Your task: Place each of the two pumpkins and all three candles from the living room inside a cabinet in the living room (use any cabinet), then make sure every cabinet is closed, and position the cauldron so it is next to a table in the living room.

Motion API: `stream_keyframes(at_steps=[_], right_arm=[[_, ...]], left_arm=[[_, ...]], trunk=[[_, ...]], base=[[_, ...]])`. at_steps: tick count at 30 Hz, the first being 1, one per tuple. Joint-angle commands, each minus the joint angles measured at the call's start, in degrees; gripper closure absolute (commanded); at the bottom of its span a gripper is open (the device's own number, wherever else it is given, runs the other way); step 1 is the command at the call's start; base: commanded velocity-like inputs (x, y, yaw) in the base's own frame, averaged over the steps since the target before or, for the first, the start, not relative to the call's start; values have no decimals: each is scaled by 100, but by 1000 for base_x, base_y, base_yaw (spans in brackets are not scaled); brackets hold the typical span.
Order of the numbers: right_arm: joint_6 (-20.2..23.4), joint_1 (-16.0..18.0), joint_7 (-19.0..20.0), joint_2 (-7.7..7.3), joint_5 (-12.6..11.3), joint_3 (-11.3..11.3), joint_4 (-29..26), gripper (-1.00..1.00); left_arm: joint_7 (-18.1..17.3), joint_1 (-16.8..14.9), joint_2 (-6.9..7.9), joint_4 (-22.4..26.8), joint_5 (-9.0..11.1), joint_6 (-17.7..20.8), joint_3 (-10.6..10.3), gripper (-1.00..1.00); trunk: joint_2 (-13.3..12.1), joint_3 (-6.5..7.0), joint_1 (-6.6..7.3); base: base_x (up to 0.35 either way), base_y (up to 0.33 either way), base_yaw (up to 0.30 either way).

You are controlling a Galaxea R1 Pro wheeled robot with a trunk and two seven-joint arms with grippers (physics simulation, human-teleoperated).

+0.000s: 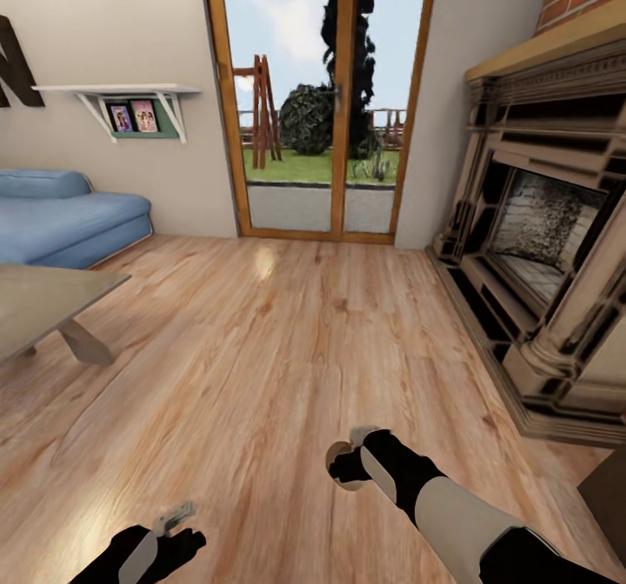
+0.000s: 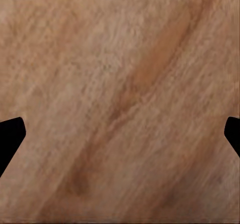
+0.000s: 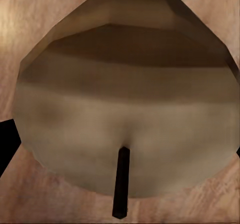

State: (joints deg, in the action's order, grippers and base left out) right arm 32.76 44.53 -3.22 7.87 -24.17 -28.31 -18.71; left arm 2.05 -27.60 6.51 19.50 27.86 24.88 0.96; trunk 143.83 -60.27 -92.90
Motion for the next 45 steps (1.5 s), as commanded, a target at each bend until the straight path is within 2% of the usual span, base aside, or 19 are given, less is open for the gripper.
stream_keyframes(at_steps=[1,10,17,27,38,45], right_arm=[[20,3,-45,-4,-79,-43,-10,100],[14,0,-54,-4,-76,-52,-10,100],[11,2,-59,-4,-70,-60,-18,100],[11,-1,-59,-4,-70,-61,-19,100],[20,3,-58,-4,-68,-60,-15,100],[20,3,-63,-4,-62,-61,-14,100]], left_arm=[[22,0,0,11,39,34,10,-100],[30,0,-7,10,36,29,1,-100],[32,0,-16,6,43,-381,0,-100],[32,0,-10,-153,44,-413,1,-100],[32,0,-9,-171,43,-414,1,-100],[35,0,-9,-169,41,-414,1,-100]], trunk=[[2,-5,4],[2,23,4],[2,82,4],[2,165,4],[2,200,4],[2,200,4]], base=[[-286,-131,290],[-286,-125,97],[-62,-15,100],[-57,23,143],[-253,150,84],[-284,109,240]])
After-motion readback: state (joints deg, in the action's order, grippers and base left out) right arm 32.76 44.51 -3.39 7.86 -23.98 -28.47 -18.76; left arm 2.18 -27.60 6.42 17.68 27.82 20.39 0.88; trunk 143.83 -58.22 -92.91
